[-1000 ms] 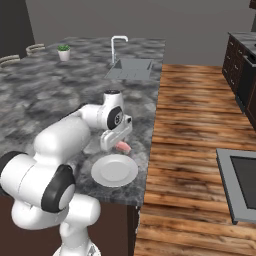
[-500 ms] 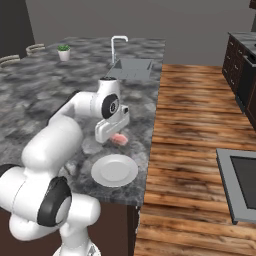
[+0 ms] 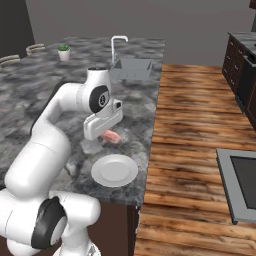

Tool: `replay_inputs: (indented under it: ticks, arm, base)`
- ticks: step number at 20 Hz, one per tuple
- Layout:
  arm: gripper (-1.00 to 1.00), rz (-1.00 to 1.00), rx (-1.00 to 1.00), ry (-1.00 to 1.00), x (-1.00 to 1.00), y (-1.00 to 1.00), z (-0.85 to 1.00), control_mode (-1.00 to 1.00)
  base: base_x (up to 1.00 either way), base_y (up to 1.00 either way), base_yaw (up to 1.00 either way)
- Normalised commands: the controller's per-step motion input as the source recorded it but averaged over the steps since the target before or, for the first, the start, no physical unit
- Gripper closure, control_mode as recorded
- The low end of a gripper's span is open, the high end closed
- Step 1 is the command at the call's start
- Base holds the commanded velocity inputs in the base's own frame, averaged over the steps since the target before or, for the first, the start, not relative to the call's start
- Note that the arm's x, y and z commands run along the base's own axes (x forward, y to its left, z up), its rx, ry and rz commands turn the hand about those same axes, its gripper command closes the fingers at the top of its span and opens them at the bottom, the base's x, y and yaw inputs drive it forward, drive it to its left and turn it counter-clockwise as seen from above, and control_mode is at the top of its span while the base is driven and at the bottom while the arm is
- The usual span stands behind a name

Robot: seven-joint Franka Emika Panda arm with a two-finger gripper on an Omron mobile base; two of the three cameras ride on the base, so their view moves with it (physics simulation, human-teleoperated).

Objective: Pick the steak from the counter and place it in the microwave. Then turn on the microwave.

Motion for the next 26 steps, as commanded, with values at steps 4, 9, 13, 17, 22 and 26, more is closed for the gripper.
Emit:
replay_inputs:
  ticks: [4,9,13,17,22,26]
  arm:
    - [1.00,0.00,-0.02,-0.02,-0.53,0.15,0.20,-1.00]
    - [1.00,0.00,-0.03,-0.04,-0.53,0.16,0.19,-1.00]
    - [1.00,0.00,-0.03,-0.01,-0.32,0.19,0.14,-1.00]
    - [1.00,0.00,-0.01,0.00,-0.09,0.21,0.15,-1.00]
    - [1.00,0.00,0.00,0.00,-0.11,0.19,0.10,-1.00]
    - [1.00,0.00,0.00,0.00,0.00,0.00,0.00,1.00]
  base:
    - [0.00,0.00,0.00]
    - [0.00,0.00,0.00]
    - [0.00,0.00,0.00]
    - [0.00,0.00,0.00]
    - [0.00,0.00,0.00]
    - [-0.18,0.21,0.00]
